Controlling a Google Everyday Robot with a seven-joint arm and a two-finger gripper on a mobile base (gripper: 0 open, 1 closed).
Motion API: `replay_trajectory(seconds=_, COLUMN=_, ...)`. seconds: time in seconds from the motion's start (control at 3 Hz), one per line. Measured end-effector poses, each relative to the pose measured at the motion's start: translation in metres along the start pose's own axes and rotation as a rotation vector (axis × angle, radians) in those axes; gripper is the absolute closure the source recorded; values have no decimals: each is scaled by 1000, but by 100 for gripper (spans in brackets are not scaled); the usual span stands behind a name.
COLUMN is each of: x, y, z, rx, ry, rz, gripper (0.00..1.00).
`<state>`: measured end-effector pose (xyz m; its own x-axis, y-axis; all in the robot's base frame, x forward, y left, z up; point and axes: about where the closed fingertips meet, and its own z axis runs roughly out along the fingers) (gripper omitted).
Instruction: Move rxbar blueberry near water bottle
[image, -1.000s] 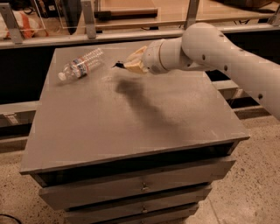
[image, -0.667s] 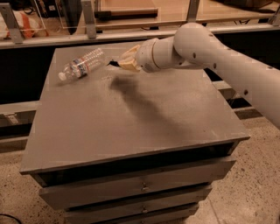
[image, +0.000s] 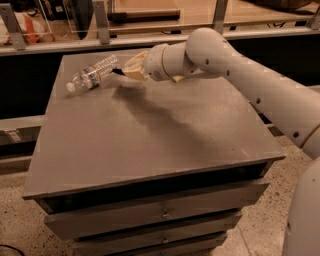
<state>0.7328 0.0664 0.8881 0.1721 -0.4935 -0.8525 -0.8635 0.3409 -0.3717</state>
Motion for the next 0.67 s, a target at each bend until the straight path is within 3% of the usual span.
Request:
replay_trajectory(seconds=0.33, x=-5, y=3, z=13, rx=-19, ry=-15, rz=6, gripper=86)
replay_trajectory(seconds=0.67, x=-7, y=5, z=20, rx=-29, ry=-19, rz=17, gripper=64)
